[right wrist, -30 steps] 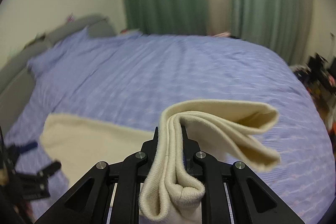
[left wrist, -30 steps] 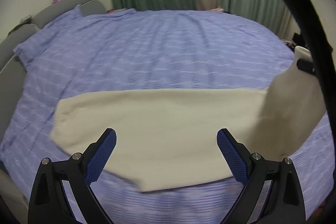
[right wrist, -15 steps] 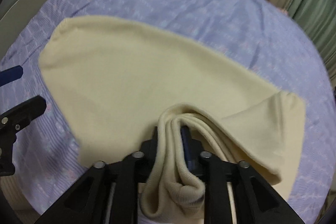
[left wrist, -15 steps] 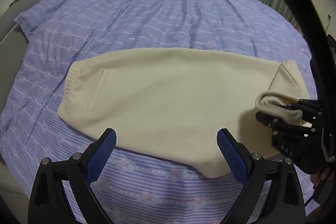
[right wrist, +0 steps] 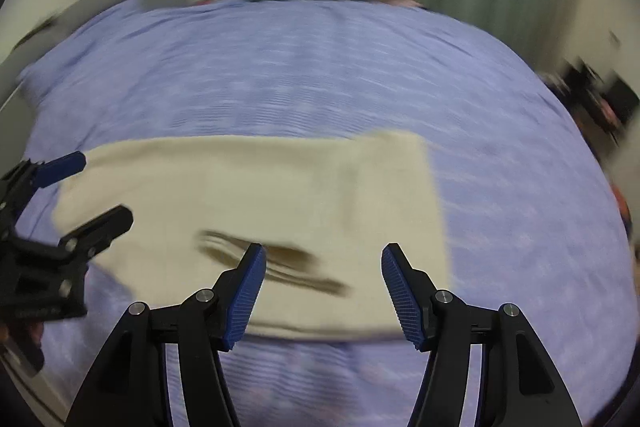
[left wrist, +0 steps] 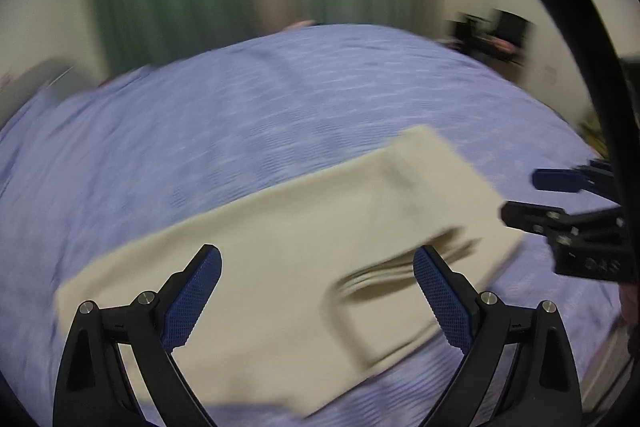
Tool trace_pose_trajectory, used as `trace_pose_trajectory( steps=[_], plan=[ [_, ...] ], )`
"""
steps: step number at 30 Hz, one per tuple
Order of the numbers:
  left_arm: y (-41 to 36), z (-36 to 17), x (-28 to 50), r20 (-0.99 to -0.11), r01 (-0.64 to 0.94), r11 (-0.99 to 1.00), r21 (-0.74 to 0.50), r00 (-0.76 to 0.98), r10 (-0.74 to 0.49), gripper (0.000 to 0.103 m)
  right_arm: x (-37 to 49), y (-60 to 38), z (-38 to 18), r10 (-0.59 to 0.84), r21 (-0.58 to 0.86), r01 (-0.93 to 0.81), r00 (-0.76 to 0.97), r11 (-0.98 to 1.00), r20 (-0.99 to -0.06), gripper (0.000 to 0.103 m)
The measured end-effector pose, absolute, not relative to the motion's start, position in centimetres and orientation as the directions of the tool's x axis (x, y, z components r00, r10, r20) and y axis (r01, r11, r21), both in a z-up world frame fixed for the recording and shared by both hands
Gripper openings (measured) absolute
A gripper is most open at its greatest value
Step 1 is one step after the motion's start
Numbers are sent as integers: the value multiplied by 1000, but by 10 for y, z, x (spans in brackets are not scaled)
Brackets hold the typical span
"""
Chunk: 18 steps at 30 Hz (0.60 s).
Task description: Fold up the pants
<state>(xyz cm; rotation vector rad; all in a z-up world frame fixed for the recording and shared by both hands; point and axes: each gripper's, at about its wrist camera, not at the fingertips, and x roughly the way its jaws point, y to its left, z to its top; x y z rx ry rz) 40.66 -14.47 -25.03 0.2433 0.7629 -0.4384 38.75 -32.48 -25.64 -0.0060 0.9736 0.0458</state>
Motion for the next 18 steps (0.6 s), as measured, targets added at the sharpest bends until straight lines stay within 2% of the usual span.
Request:
trace_pose_trajectory(
  steps=[5, 9, 16, 17, 18],
  plan=[
    [-223, -279, 408, -724, 607, 786, 115, 594, -352, 98, 377, -382, -274, -31, 23, 96, 523, 995, -852, 61],
    [-260, -315, 414, -776, 630, 765, 132, 546, -315, 98, 368, -403, -290, -40, 28, 124, 517, 992, -855, 61],
    [-287, -346, 421, -802, 614, 767, 187, 546, -241, 98, 362, -418, -320, -4, 81, 156, 482, 984, -876, 61],
    [-287, -349, 424, -802, 606, 772, 192, 551, -233, 97, 362, -420, -323, 0, 88, 160, 481, 983, -877, 61],
    [-286, -351, 426, -803, 603, 776, 184, 548, -235, 85, 361, -421, -323, 2, 91, 162, 481, 983, -877, 61]
  ],
)
